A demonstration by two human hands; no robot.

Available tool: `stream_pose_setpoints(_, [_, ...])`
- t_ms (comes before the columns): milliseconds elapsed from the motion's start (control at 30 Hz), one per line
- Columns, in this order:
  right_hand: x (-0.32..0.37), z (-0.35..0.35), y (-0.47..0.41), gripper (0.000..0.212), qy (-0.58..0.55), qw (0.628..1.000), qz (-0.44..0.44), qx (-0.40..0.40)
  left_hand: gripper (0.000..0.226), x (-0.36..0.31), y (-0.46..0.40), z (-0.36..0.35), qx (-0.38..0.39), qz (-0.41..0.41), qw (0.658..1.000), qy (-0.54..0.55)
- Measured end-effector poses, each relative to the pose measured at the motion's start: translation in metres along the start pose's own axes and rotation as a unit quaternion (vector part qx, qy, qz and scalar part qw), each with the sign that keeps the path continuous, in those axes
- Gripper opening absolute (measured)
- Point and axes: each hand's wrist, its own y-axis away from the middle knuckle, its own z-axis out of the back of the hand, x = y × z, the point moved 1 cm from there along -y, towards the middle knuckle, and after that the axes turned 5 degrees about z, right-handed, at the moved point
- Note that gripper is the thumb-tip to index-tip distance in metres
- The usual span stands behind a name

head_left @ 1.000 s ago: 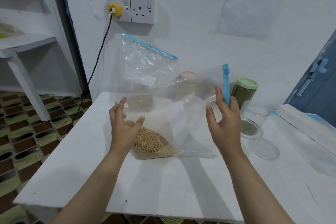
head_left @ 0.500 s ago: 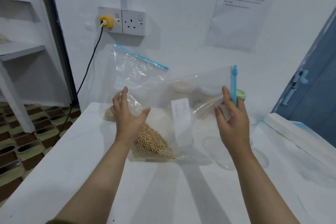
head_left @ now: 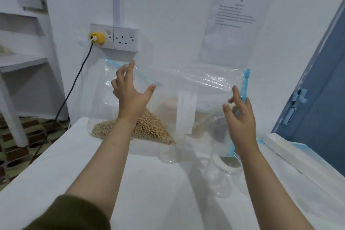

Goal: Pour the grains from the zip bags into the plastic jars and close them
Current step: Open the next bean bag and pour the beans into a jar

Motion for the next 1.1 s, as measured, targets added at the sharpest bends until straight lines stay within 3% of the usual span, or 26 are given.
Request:
stream_pose_setpoints(467, [-0.032, 0.008, 0.009, 0.051, -0.088, 0.996, -0.024, -0.017, 0.077, -0.028, -0.002, -0.013, -0.014, -0.046, 0.999, -0.022])
stream_pose_setpoints(667, [-0.041, 0.010, 0.015, 0.057, -0.064, 0.996, -0.024, -0.065, 0.076, -0.046, 0.000, -0.021, -0.016, -0.078, 0.997, -0.017])
stream_pose_setpoints(1100, [-0.044, 0.014, 0.022, 0.060, -0.079, 0.993, -0.026, -0.080, 0.077, -0.059, 0.002, -0.025, -0.030, -0.085, 0.996, -0.015])
